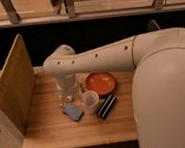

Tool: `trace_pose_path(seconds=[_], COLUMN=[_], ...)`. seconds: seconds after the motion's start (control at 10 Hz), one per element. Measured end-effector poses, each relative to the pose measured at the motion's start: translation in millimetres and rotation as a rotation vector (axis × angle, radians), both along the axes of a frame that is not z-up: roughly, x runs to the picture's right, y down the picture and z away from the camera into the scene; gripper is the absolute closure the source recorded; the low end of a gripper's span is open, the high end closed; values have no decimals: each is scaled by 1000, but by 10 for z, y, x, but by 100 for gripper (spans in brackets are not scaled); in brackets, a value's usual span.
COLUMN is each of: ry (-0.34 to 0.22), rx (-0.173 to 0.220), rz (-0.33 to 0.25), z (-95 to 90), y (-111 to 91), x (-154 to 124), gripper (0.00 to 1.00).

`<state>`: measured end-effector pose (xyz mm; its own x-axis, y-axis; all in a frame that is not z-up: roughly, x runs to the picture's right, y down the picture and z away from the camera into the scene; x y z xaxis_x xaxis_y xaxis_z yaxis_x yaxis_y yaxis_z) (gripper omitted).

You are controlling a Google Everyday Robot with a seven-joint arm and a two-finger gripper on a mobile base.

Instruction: Push the eraser across the table

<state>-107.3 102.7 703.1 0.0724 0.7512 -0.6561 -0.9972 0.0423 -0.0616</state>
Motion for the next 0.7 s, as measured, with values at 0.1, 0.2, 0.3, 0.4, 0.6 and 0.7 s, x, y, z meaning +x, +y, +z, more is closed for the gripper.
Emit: trace_pose_path(seconds=[0.1,0.2,0.3,0.4,0.6,0.7], ry=[0,0,0,0,7,25], rx=[0,0,1,7,75,108], rz=[0,0,0,4,33,54], z=[0,0,0,-2,47,47], y=[0,0,-3,-23,-226,-333], x=[0,0,2,17,243,434], gripper=[70,82,92,99,100,100])
